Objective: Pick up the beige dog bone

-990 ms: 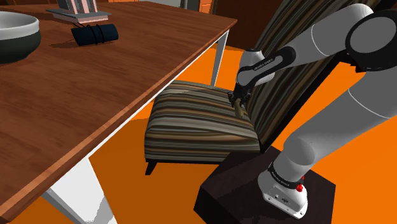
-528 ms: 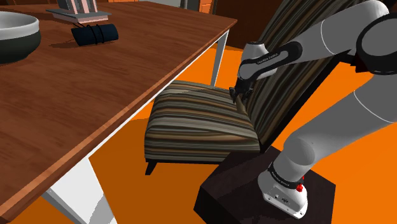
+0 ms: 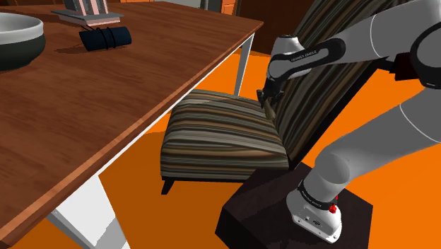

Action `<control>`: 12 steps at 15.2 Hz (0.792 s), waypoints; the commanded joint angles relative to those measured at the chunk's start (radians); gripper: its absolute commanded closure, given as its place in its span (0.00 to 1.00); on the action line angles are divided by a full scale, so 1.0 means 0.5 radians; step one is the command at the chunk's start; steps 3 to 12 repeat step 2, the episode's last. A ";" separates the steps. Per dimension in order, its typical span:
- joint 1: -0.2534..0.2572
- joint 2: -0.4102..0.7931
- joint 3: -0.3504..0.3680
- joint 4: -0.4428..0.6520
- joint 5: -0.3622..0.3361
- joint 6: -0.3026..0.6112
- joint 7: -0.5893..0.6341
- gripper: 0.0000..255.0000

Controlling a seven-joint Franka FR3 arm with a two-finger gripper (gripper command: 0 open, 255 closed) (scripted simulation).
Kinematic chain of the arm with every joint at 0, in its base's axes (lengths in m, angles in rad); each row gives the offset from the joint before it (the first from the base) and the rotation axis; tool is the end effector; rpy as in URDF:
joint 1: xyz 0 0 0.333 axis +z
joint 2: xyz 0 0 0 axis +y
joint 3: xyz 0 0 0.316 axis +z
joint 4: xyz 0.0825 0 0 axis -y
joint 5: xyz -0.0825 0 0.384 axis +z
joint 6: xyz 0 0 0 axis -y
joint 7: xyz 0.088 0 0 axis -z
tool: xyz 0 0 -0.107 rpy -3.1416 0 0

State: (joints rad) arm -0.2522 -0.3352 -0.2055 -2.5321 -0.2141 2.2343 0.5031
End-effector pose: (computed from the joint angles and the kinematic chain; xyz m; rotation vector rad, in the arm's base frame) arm 0.3799 -0.1935 0.3939 2.7858 -1.2133 0.0577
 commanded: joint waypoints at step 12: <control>0.002 -0.017 0.004 0.021 0.003 -0.038 -0.002 1.00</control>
